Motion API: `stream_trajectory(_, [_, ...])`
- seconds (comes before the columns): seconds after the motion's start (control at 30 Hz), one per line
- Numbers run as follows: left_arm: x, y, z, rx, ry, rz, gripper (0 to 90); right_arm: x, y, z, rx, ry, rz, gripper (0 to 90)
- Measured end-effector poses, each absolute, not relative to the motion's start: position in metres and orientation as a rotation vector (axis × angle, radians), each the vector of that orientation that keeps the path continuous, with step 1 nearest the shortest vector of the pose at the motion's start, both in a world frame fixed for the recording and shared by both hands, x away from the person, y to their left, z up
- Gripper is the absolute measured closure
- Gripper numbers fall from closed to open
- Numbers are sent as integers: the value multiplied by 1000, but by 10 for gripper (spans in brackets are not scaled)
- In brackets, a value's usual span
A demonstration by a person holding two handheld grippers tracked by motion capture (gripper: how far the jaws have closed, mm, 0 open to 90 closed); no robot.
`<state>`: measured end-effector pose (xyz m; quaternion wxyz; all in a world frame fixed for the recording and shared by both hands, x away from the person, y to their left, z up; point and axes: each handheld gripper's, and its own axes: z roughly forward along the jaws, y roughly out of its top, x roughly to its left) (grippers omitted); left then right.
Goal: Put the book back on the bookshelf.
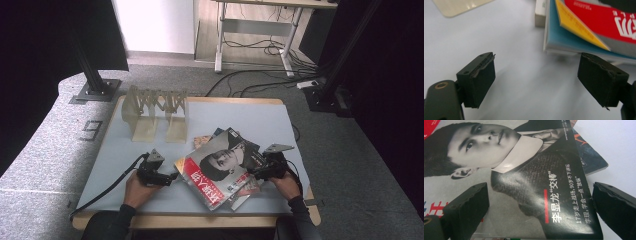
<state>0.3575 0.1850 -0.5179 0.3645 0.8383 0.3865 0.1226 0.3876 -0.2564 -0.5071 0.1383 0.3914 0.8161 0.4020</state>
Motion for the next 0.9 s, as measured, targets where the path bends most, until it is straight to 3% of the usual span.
stream_trajectory(0.7, [372,174,-522,2175,1012,324,151,375,-260,-510,1137,2360,1172,19])
stream_trajectory(0.9, [359,188,-520,2116,1010,315,151,368,-262,-510,1139,2367,1183,22])
